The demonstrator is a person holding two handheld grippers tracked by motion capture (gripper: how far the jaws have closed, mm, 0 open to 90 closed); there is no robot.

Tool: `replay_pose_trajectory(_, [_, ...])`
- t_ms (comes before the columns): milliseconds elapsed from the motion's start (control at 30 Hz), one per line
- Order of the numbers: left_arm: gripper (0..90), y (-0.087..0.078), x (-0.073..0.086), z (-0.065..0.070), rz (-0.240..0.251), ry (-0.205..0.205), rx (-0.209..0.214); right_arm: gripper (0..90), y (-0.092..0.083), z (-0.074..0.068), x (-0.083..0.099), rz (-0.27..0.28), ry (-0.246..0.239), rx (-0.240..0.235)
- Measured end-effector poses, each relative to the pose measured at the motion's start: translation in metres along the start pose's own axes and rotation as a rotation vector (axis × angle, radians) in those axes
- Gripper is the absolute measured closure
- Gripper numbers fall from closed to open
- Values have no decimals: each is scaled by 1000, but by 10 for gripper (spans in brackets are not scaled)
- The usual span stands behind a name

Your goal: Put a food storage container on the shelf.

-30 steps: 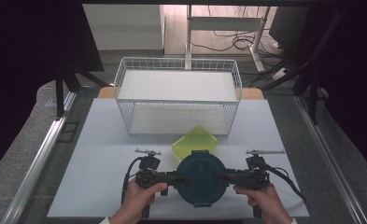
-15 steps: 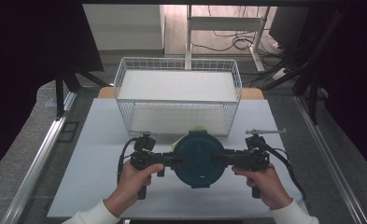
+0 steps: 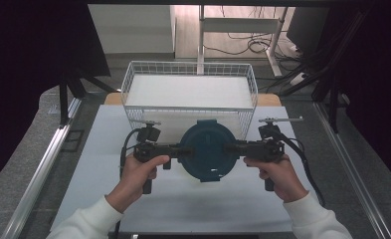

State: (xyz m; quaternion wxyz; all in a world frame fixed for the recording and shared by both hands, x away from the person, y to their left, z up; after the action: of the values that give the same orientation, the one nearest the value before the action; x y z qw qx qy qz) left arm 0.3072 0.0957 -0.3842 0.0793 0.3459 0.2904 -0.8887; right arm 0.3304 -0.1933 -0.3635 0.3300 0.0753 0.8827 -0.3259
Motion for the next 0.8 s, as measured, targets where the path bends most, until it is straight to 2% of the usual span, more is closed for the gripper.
replay_pose_trajectory(300, [422,-9,-23,0,17,17,-10,403,2,-5,-24,8,-14,-12])
replay_pose_trajectory(800, [427,-20,-55,0,26,50,-34,405,4,-7,-49,15,-7,-37])
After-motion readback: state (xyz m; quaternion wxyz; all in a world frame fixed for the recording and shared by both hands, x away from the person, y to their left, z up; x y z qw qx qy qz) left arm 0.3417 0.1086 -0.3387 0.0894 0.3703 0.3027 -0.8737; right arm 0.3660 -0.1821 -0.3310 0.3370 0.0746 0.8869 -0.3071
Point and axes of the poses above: each handheld gripper's, and its own axes: y roughly forward along the jaws, x roughly out of its underside, z roughly to its right, the point moved 2 cm from there along y, roughly forward along the jaws, and after that the axes turned 5 degrees about y, right-handed, at the moved point
